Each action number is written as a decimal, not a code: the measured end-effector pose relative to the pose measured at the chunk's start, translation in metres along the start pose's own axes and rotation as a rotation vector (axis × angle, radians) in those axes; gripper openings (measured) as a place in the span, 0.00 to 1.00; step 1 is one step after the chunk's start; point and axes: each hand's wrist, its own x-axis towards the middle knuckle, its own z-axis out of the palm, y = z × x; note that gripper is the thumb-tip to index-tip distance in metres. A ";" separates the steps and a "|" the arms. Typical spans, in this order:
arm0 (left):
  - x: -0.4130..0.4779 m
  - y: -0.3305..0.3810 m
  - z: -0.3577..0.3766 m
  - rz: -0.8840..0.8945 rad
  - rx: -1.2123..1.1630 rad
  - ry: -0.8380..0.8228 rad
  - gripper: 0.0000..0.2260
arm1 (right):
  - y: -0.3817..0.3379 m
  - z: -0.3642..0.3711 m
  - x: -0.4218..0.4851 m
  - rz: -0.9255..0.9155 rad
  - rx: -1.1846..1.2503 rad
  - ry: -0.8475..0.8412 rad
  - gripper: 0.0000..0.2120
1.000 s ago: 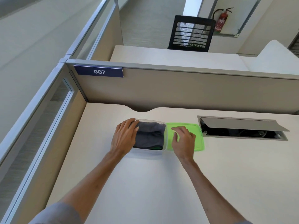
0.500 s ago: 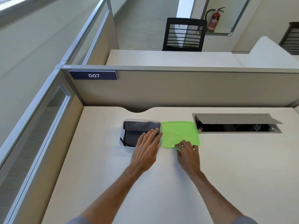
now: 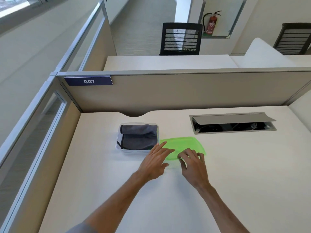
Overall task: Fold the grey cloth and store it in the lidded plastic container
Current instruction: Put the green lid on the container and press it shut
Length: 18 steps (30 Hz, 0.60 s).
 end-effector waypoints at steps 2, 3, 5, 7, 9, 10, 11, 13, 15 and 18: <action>0.000 0.008 -0.005 -0.079 -0.112 0.018 0.30 | 0.000 -0.010 -0.004 -0.013 0.058 0.056 0.09; 0.000 0.012 -0.008 -0.130 -0.183 0.030 0.29 | -0.001 -0.016 -0.004 -0.019 0.081 0.077 0.08; 0.000 0.017 -0.017 -0.235 -0.322 0.063 0.28 | -0.007 -0.027 0.000 -0.025 0.113 0.112 0.07; -0.001 0.022 -0.029 -0.319 -0.477 0.115 0.27 | -0.015 -0.038 0.007 -0.033 0.130 0.139 0.06; -0.004 0.023 -0.041 -0.369 -0.656 0.170 0.26 | -0.024 -0.046 0.019 -0.025 0.152 0.168 0.06; -0.006 0.022 -0.047 -0.385 -0.742 0.193 0.24 | -0.029 -0.049 0.025 -0.019 0.164 0.181 0.06; -0.009 0.021 -0.053 -0.401 -0.828 0.210 0.22 | -0.033 -0.052 0.032 -0.014 0.182 0.191 0.07; -0.016 0.016 -0.063 -0.440 -1.002 0.237 0.18 | -0.041 -0.056 0.044 0.005 0.240 0.207 0.09; -0.023 0.009 -0.072 -0.476 -1.129 0.272 0.16 | -0.048 -0.059 0.053 0.065 0.316 0.232 0.14; -0.032 -0.007 -0.084 -0.516 -1.192 0.351 0.14 | -0.056 -0.061 0.060 0.233 0.377 0.274 0.22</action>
